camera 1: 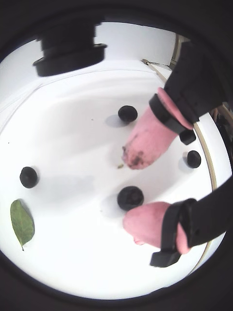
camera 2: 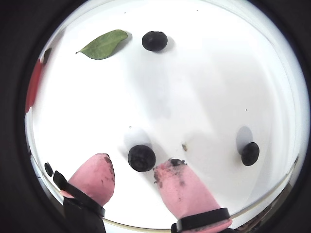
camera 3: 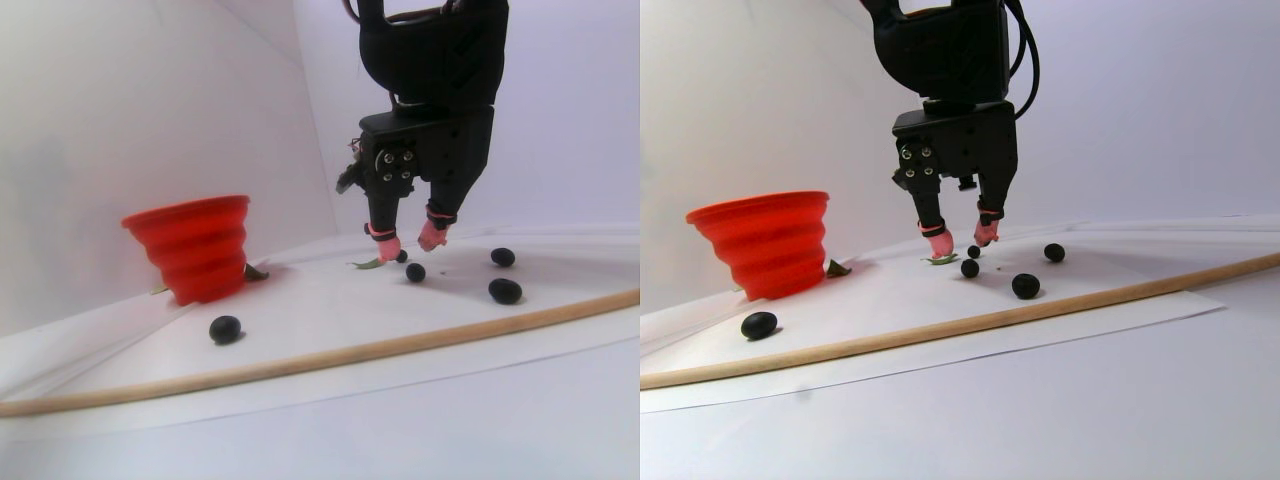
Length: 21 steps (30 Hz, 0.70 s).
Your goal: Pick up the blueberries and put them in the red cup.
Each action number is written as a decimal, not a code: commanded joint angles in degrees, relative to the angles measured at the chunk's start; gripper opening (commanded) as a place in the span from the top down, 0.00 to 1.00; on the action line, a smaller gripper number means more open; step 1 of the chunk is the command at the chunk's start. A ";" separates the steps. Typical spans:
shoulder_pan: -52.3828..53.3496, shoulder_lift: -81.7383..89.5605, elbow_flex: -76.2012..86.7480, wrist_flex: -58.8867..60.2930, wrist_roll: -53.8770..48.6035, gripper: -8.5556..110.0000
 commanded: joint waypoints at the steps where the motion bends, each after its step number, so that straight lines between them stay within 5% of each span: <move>1: -0.18 0.79 -3.78 -1.41 0.00 0.78; 21: -0.18 -4.22 -5.80 -3.96 -0.35 0.78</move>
